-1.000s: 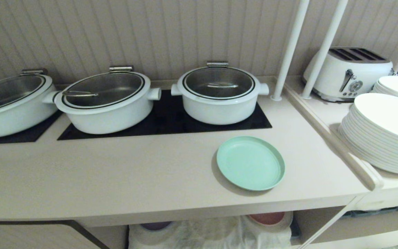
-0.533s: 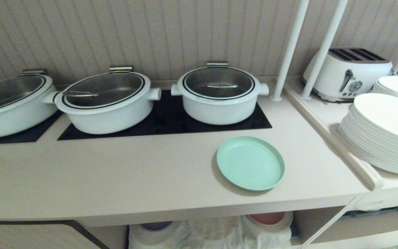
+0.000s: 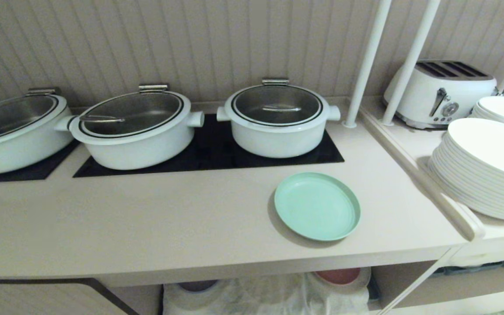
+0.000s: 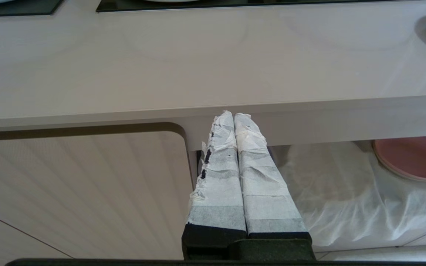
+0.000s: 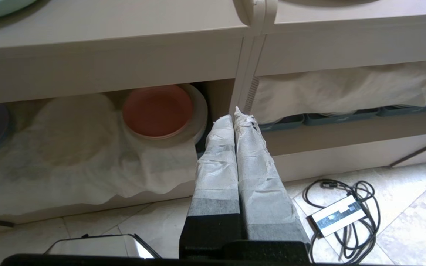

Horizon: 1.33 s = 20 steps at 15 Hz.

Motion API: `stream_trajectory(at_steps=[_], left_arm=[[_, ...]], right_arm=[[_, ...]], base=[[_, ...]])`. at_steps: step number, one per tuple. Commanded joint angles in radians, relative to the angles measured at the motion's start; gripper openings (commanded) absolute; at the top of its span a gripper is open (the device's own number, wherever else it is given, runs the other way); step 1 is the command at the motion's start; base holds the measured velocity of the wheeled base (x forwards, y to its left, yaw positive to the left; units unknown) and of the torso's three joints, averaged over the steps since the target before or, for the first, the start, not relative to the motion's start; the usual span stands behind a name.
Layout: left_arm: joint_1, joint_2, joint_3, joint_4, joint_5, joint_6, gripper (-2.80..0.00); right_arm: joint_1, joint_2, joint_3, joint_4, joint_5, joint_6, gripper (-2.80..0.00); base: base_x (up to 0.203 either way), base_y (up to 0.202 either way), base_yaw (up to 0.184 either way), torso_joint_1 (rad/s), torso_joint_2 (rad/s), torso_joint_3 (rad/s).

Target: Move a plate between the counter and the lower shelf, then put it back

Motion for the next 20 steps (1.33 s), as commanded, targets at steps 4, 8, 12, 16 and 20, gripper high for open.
stream_trajectory(at_steps=[4, 8, 12, 16, 20], left_arm=[[0.0, 0.0, 0.0, 0.0, 0.0, 0.0, -2.8], [0.0, 0.0, 0.0, 0.0, 0.0, 0.0, -2.8], [0.0, 0.0, 0.0, 0.0, 0.0, -0.001, -2.8], [0.0, 0.0, 0.0, 0.0, 0.0, 0.0, -2.8], [0.0, 0.0, 0.0, 0.0, 0.0, 0.0, -2.8]], right_arm=[[-0.01, -0.003, 0.0, 0.041, 0.002, -0.002, -2.8], [-0.01, -0.003, 0.0, 0.043, 0.002, -0.005, -2.8], [0.035, -0.042, 0.001, 0.042, 0.003, 0.006, -2.8], [0.068, -0.182, 0.001, 0.041, 0.004, 0.007, -2.8], [0.078, -0.289, 0.001, 0.043, 0.004, 0.007, -2.8]], base=[[0.0, 0.0, 0.0, 0.0, 0.0, 0.0], [0.0, 0.0, 0.0, 0.0, 0.0, 0.0], [0.0, 0.0, 0.0, 0.0, 0.0, 0.0], [0.0, 0.0, 0.0, 0.0, 0.0, 0.0], [0.0, 0.0, 0.0, 0.0, 0.0, 0.0]])
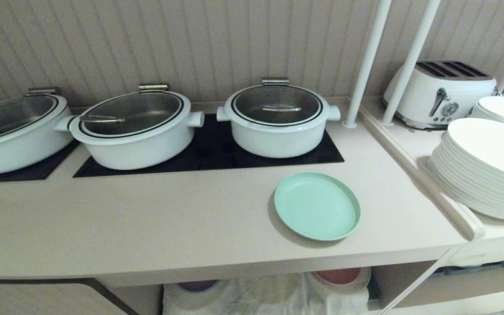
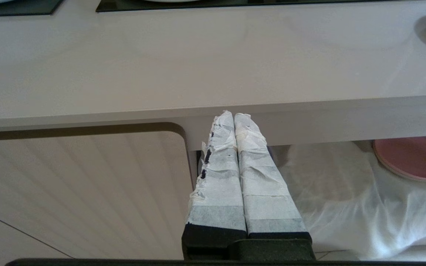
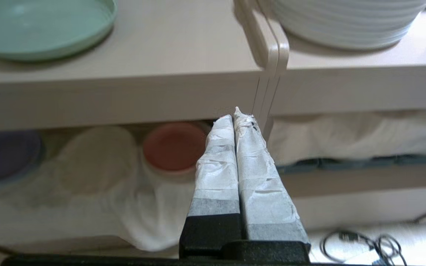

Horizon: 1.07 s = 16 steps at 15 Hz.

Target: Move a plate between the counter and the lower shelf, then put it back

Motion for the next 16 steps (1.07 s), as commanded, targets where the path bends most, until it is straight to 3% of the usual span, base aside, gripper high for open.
stream_trajectory(at_steps=[1, 16], left_arm=[[0.0, 0.0, 0.0, 0.0, 0.0, 0.0, -2.8], [0.0, 0.0, 0.0, 0.0, 0.0, 0.0, -2.8]], right_arm=[[0.002, -0.04, 0.0, 0.0, 0.0, -0.001, -2.8], [0.002, -0.04, -0.002, 0.0, -0.001, -0.002, -2.8]], base=[[0.0, 0.0, 0.0, 0.0, 0.0, 0.0], [0.0, 0.0, 0.0, 0.0, 0.0, 0.0]])
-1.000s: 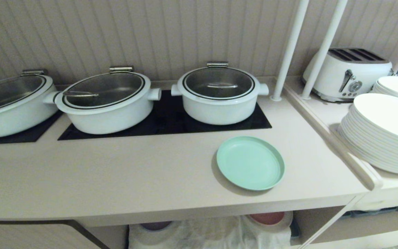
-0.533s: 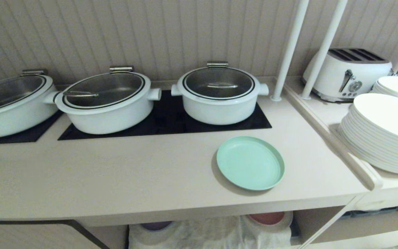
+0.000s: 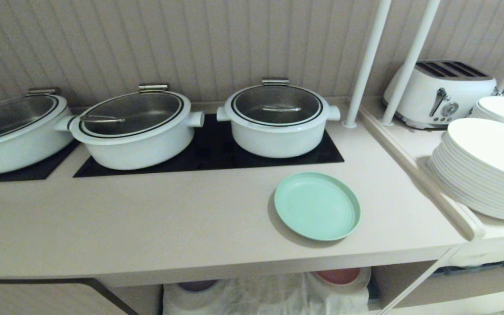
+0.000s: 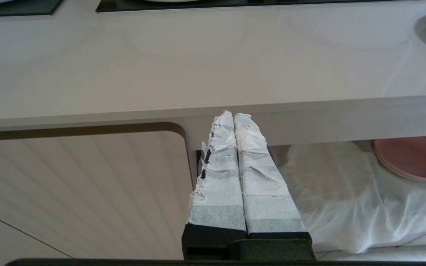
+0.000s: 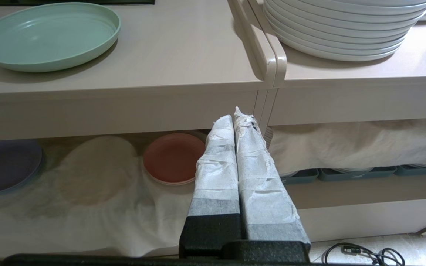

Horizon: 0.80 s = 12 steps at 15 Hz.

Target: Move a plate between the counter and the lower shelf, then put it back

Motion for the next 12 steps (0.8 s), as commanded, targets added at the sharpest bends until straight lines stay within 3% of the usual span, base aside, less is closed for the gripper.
stream_trajectory(at_steps=[1, 12], left_arm=[[0.0, 0.0, 0.0, 0.0, 0.0, 0.0, -2.8], [0.0, 0.0, 0.0, 0.0, 0.0, -0.002, -2.8]], right_arm=[[0.0, 0.0, 0.0, 0.0, -0.001, -0.001, -2.8], [0.0, 0.0, 0.0, -0.002, -0.003, 0.034, -2.8]], base=[[0.0, 0.0, 0.0, 0.0, 0.0, 0.0], [0.0, 0.0, 0.0, 0.0, 0.0, 0.0]])
